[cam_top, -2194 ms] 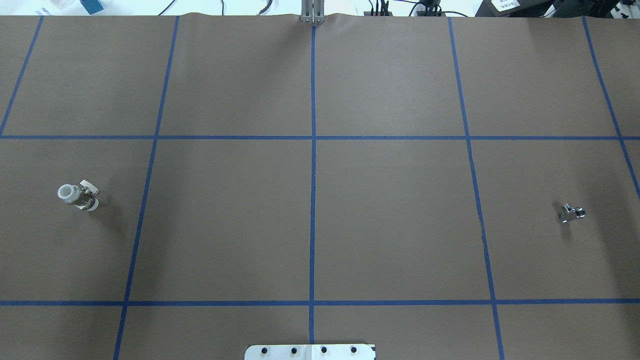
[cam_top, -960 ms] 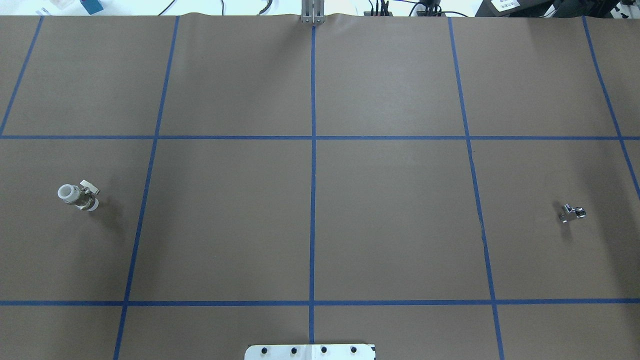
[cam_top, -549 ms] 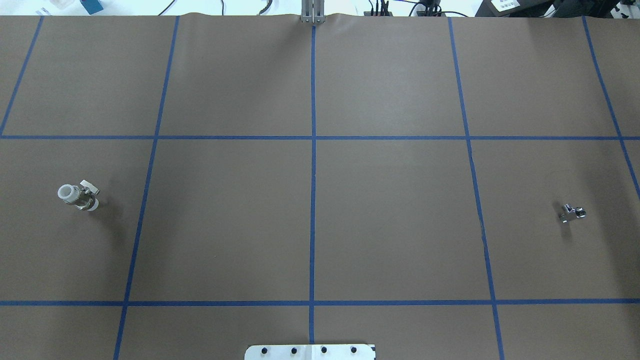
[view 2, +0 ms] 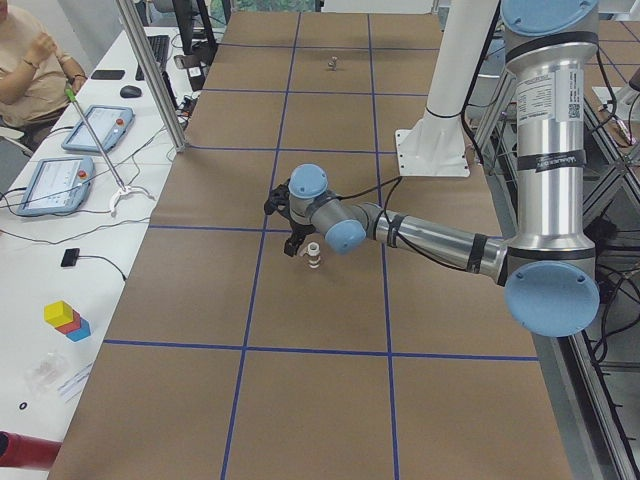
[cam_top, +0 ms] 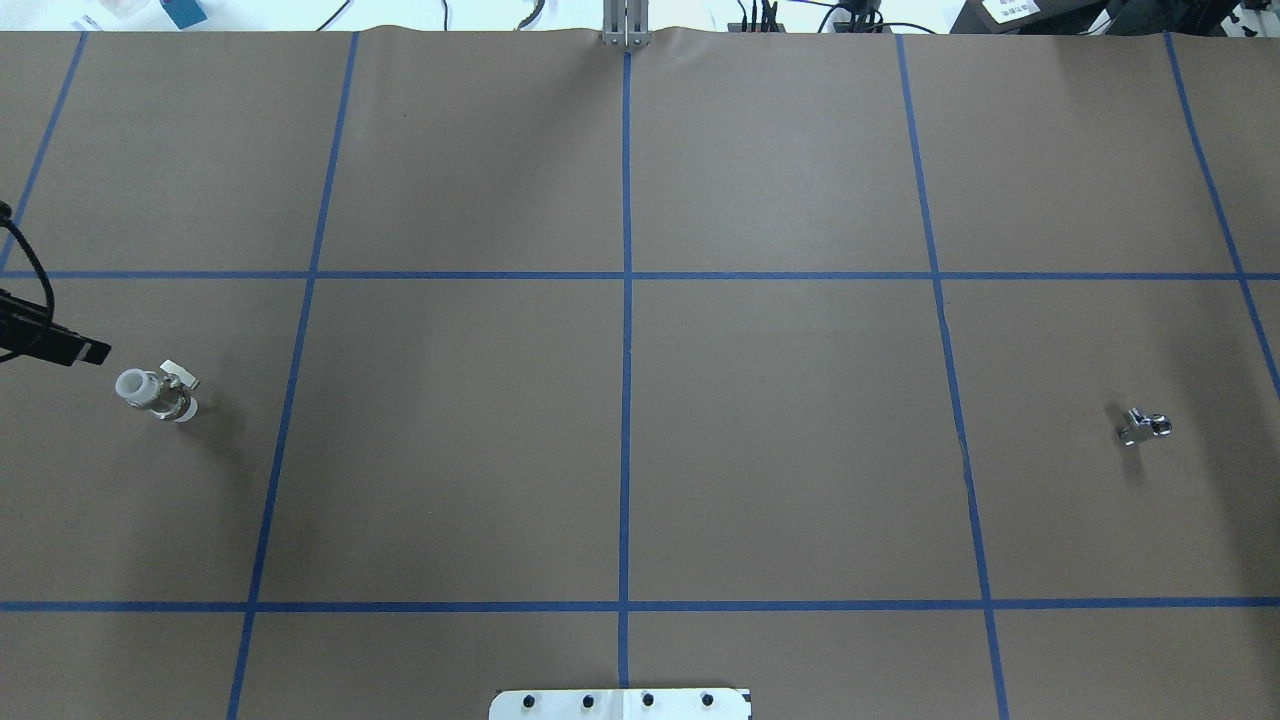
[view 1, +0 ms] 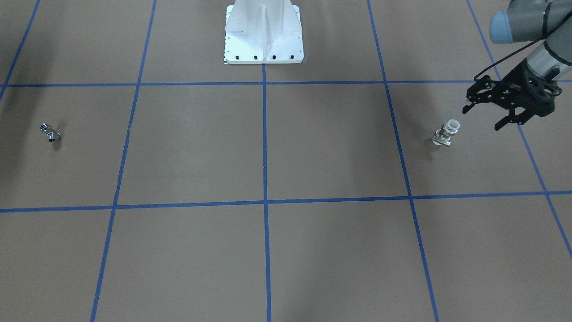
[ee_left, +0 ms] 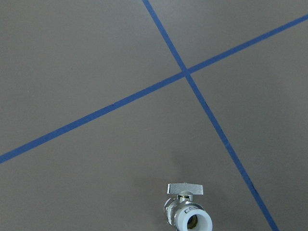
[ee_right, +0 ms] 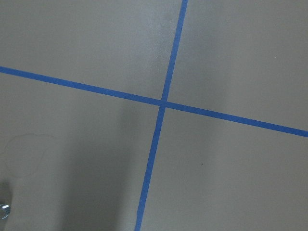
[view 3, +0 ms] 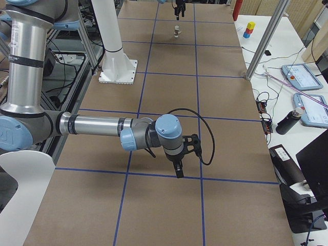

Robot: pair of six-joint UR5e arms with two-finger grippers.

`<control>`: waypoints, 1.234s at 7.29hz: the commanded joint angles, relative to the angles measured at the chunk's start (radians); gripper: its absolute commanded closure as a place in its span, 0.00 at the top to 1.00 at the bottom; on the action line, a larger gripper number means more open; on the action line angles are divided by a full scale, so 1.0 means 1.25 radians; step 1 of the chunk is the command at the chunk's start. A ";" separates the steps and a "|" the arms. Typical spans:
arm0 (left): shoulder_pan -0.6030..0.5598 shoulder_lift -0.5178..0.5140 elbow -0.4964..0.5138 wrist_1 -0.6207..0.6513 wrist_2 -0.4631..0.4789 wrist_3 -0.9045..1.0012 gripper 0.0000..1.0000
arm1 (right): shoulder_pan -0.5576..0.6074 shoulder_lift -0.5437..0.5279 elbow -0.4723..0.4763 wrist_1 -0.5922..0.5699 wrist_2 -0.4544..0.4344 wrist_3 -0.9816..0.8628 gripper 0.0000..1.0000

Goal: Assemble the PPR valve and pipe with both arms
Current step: 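Lower the left gripper onto the white PPR fitting and grasp it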

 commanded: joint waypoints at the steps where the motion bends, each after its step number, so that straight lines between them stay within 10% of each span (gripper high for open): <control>1: 0.088 -0.009 0.011 -0.001 0.088 -0.039 1.00 | 0.001 0.000 -0.003 0.001 0.000 -0.001 1.00; 6: 0.137 -0.021 0.054 0.001 0.142 -0.035 0.96 | 0.001 0.001 -0.008 0.001 0.000 -0.001 1.00; 9: 0.139 -0.031 0.058 0.002 0.156 -0.031 0.00 | 0.001 0.000 -0.008 0.001 -0.001 -0.001 1.00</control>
